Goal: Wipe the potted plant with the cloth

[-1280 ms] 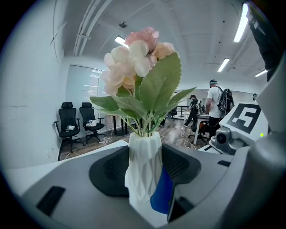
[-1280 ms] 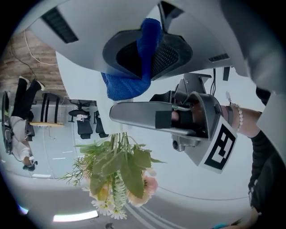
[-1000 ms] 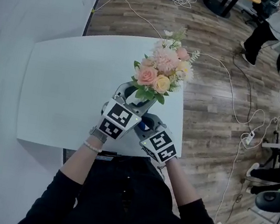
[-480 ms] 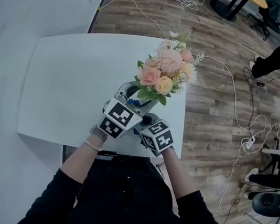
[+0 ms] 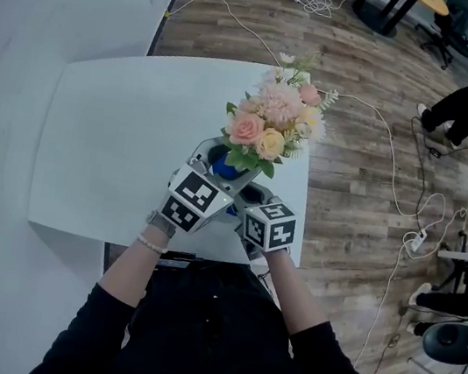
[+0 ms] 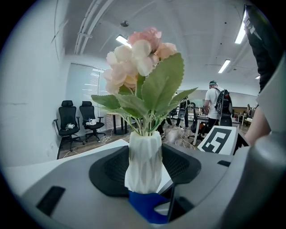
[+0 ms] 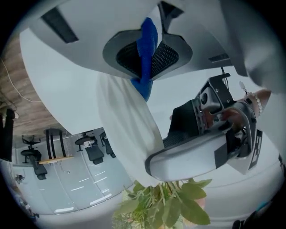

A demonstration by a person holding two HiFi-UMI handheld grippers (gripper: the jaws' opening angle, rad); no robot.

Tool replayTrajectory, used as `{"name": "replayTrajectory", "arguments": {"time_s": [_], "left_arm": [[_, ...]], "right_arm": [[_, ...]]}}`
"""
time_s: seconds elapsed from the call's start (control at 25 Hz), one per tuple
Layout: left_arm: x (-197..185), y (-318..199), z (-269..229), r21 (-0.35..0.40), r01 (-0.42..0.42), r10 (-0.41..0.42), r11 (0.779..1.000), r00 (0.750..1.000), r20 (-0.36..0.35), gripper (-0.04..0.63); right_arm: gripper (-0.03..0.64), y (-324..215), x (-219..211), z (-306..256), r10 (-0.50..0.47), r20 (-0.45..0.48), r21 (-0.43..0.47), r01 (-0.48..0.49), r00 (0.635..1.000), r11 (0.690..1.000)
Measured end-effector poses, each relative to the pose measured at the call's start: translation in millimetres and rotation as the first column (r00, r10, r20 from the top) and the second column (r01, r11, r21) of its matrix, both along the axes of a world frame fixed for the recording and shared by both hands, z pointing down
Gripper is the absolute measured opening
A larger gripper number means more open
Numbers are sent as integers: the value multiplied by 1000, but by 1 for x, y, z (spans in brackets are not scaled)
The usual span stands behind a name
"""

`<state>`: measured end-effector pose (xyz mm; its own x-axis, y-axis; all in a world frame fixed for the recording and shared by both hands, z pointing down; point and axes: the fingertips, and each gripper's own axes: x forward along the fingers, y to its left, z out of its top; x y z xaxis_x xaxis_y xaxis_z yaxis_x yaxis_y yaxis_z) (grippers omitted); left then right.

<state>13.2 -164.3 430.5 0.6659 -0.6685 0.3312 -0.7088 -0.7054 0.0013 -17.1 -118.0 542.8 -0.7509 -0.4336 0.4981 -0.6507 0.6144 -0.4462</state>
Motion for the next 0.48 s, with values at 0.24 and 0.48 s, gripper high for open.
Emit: {"name": "replayTrajectory", "arguments": {"time_s": [0.24,0.48], "left_arm": [[0,0,-2,-4,0,0,1000,1000,-1,241],[0,-1,1,-9,-3,3,1000,1000,-5,241]], "right_arm": [[74,-1,-3,-29,29,81,27,-31,996,999],[74,-3,-2,-59,22,133,93,-35,991,995]]}}
